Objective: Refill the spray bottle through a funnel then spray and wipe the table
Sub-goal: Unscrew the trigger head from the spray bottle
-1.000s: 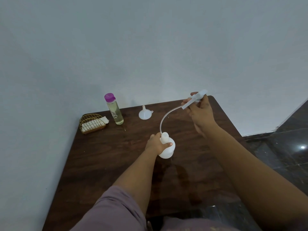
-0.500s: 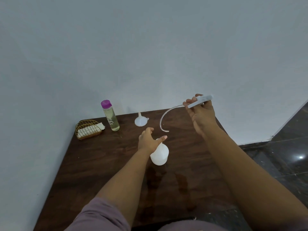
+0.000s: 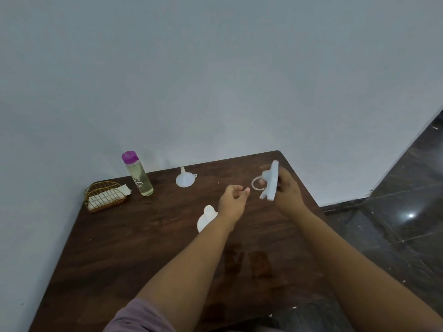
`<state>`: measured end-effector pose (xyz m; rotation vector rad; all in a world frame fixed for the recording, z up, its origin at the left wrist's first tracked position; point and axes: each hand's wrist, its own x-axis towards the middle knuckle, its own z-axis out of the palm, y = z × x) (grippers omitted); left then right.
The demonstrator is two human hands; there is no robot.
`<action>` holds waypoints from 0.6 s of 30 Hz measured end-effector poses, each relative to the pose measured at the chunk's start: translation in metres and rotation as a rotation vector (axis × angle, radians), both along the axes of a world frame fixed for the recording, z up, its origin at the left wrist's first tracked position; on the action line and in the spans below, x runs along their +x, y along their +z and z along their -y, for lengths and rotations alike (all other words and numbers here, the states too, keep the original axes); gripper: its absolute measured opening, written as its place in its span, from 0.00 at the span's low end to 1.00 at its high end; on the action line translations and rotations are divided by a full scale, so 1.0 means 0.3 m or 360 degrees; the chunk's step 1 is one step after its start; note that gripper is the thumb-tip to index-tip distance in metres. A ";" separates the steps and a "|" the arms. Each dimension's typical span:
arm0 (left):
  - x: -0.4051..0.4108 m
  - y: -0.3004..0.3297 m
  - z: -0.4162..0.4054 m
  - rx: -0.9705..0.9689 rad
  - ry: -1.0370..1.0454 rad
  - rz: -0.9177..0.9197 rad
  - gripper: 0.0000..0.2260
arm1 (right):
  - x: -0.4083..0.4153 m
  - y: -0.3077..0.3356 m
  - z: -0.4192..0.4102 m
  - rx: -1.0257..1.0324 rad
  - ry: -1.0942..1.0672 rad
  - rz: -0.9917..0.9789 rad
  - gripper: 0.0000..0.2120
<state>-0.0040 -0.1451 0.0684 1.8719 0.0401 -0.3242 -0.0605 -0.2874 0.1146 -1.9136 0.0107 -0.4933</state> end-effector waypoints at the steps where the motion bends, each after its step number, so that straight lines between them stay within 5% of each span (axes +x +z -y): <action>1: -0.009 0.001 0.020 -0.0090 -0.0017 -0.0119 0.11 | -0.006 -0.041 0.015 -0.0045 0.0070 -0.0030 0.18; 4: -0.030 -0.023 0.058 -0.0228 -0.0072 -0.0410 0.12 | -0.032 -0.138 0.051 -0.0262 0.0191 -0.0114 0.21; 9: -0.066 -0.124 0.081 -0.0146 -0.0215 -0.0537 0.13 | -0.071 -0.281 0.091 -0.0213 0.0153 -0.0479 0.09; 11: -0.078 -0.162 0.092 -0.0106 -0.0243 -0.0558 0.09 | -0.080 -0.328 0.098 -0.0063 0.0041 -0.0701 0.13; 15: -0.093 -0.236 0.097 -0.0008 -0.0246 -0.0539 0.06 | -0.088 -0.398 0.086 0.0749 -0.0070 -0.1011 0.15; 18: -0.104 -0.247 0.120 -0.0161 -0.0131 -0.0579 0.06 | -0.103 -0.442 0.078 0.0695 0.0017 -0.1083 0.10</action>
